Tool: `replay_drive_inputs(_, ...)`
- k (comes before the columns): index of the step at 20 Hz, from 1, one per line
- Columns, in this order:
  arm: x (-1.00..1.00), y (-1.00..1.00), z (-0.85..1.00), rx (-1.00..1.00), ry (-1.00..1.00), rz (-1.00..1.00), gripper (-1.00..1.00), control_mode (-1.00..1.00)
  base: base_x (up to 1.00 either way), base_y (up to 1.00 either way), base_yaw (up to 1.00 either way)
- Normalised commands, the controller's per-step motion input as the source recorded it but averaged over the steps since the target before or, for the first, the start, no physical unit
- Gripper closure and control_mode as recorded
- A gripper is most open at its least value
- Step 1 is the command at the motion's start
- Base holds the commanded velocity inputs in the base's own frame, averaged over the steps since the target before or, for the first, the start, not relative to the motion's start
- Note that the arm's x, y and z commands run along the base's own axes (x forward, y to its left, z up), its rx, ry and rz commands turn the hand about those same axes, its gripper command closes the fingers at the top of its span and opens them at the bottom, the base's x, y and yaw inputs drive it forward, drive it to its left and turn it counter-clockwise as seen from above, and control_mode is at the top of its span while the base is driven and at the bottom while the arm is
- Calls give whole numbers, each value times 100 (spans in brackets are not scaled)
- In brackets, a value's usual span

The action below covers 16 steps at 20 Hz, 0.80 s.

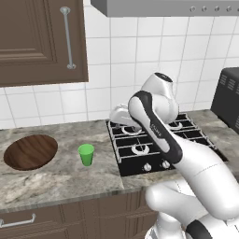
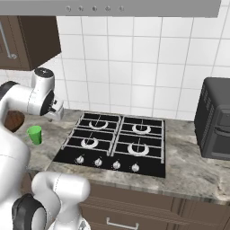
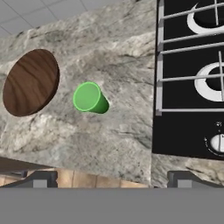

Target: Pick the cup and bowl from the counter and place them on the counter next to the sink.

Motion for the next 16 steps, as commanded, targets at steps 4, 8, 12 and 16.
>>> replay_drive_inputs(4, 10, 22, -10, 0, 0, 0, -100, -100, 0, 0, 0)
replay_drive_inputs(8, 6, 23, -8, 0, 0, 0, -100, -100, 0, 0, 0)
replay_drive_inputs(12, 8, 23, -10, 0, 0, 0, -100, -100, 0, 0, 0)
replay_drive_inputs(16, 21, 16, -13, 0, 0, 0, -100, -100, 0, 0, 0)
